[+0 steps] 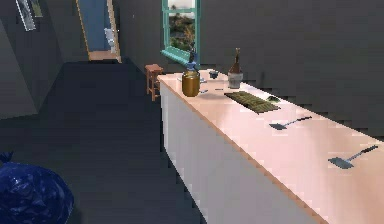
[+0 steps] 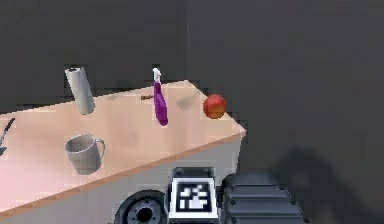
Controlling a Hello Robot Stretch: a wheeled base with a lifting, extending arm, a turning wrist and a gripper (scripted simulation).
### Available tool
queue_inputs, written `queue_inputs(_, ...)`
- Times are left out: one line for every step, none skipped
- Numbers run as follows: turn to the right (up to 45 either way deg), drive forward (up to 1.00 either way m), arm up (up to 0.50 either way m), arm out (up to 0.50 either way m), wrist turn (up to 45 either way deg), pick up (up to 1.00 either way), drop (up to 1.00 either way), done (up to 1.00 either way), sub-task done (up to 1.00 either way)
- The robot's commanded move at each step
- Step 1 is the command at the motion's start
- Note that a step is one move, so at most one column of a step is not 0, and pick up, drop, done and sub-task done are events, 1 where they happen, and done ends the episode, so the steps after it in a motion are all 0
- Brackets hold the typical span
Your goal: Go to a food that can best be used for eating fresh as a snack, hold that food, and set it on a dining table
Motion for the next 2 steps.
queue_inputs(0.0, 0.00, 0.00, 0.48, 0.0, 0.00, 0.00, 0.00, 0.00)
queue_inputs(0.0, 0.00, 0.00, 0.00, 45.0, 0.00, 0.00, 0.00, 0.00)
